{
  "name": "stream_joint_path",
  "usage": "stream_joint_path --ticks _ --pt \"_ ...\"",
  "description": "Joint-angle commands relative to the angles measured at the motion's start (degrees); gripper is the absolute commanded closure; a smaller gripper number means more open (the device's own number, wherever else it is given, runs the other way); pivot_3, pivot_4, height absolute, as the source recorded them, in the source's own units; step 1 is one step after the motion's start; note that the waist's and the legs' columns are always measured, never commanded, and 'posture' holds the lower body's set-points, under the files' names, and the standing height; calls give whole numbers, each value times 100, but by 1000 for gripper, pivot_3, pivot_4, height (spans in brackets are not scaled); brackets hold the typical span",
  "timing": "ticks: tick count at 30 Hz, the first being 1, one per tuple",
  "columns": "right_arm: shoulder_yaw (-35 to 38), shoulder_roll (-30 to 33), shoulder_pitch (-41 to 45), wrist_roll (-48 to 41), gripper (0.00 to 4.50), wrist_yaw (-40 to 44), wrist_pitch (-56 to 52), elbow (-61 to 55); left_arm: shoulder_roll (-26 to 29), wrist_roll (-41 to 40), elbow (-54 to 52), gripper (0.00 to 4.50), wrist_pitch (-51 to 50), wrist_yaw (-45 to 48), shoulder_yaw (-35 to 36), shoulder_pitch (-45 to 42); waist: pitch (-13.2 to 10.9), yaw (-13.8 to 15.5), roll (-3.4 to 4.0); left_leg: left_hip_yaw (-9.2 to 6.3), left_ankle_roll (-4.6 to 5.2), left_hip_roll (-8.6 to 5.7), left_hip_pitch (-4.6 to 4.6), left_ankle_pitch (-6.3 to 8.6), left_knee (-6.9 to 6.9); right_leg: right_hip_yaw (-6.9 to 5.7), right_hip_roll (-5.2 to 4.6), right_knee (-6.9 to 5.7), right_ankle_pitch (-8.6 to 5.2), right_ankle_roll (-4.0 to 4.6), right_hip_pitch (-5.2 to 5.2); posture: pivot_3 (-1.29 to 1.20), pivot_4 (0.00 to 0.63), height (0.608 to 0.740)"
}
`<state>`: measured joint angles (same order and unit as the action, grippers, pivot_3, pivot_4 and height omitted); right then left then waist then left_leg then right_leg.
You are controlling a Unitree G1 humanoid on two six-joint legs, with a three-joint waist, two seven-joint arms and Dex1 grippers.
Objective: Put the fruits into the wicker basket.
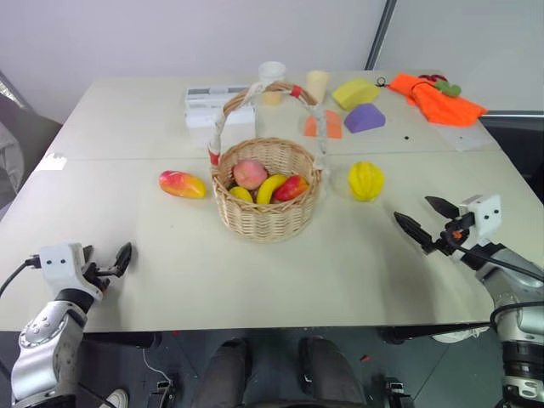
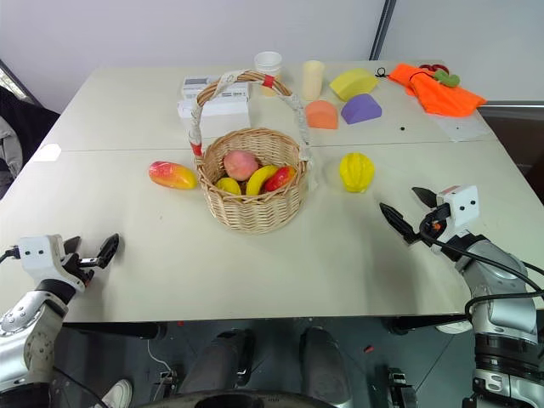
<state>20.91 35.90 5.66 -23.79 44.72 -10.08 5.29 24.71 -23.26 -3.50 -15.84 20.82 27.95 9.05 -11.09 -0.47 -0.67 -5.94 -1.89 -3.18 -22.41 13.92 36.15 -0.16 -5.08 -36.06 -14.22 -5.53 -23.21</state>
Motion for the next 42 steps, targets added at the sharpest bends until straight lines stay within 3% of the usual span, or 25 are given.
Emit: stream_joint_path --ticks 1,13,18,25,28,33,42 --pt "71 91 -7 -45 28 4 30 -228 85 78 -32 0 -14 -82 100 44 0 -1 0 0 0 0 0 0 0 0 0 0 0 0 0 0 150 740" --pt "-57 19 37 32 28 -95 131 -384 -119 -278 -512 0 -725 -355 -148 -633 0 3 0 -1 0 -1 -1 0 2 0 4 -1 1 -1 1 0 150 740" --pt "-86 50 63 5 28 -100 144 -538 -541 -601 -980 0 -1685 -1261 -403 -1815 -1 89 -6 -3 -1 -3 -2 -1 9 -2 8 -3 12 -18 2 0 150 740" --pt "-108 342 -63 -109 28 207 -6 -1102 -1118 -437 -1345 0 -2955 -2524 -910 -3182 0 104 -7 2 -3 -8 -3 -2 7 -1 8 -2 18 -36 3 0 150 740" --pt "-164 656 -181 -396 28 526 -440 -1739 -1621 -278 -1263 0 -3582 -3514 -804 -3818 -4 122 -13 1 -3 -9 -6 -2 8 -1 9 -3 18 -39 1 0 150 740" --pt "-290 997 -138 -765 28 707 -1069 -2543 -2149 -126 -903 0 -4224 -4389 -542 -4633 -7 117 -21 0 -3 -8 -5 -2 10 -2 16 -3 20 -45 3 0 150 740" --pt "-341 1446 427 -1547 28 785 -1948 -3558 -2437 332 41 0 -5051 -5279 -130 -5563 -18 125 -44 0 -5 -12 -9 -3 11 -3 15 -2 18 -49 2 0 150 740"
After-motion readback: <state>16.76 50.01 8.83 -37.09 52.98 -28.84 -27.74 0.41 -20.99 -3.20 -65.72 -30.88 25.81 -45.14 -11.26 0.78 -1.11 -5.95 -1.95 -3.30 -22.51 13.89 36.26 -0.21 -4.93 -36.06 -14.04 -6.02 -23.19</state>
